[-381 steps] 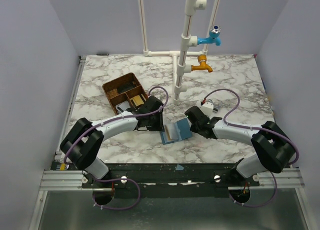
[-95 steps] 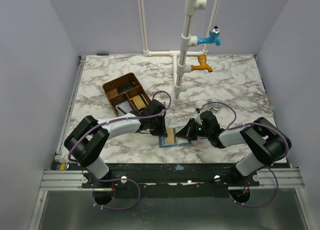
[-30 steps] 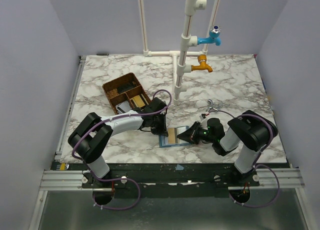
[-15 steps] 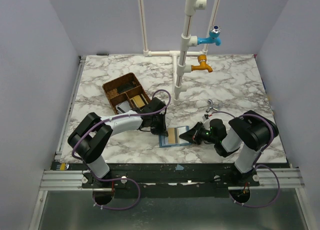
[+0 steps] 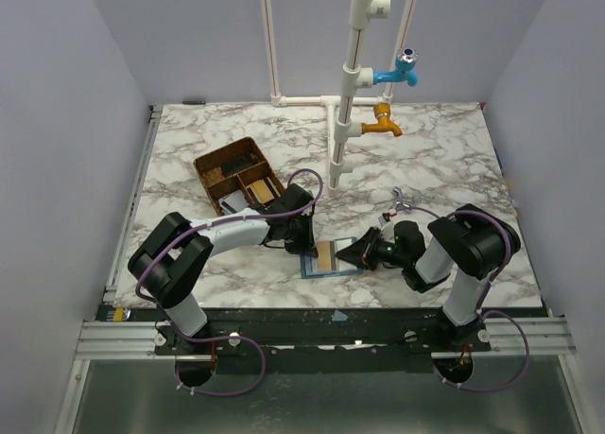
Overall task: Take the credit cards out of the card holder
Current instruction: Remove the credit card from the card holder.
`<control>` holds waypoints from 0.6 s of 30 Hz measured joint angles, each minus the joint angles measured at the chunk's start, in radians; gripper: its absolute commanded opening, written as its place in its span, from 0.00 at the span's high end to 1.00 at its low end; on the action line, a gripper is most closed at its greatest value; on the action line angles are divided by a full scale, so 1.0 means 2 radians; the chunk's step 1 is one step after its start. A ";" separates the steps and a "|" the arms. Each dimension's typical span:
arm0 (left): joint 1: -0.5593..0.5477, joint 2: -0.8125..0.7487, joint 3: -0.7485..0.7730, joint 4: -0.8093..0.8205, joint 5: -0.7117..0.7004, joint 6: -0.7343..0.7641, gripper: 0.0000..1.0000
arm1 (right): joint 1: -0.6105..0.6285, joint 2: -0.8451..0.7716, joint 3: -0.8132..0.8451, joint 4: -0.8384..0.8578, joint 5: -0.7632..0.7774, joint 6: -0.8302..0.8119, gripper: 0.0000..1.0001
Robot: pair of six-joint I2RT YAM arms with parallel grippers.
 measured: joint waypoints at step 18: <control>0.000 0.000 0.000 0.000 0.000 0.000 1.00 | 0.000 0.018 0.006 0.016 -0.008 0.008 0.88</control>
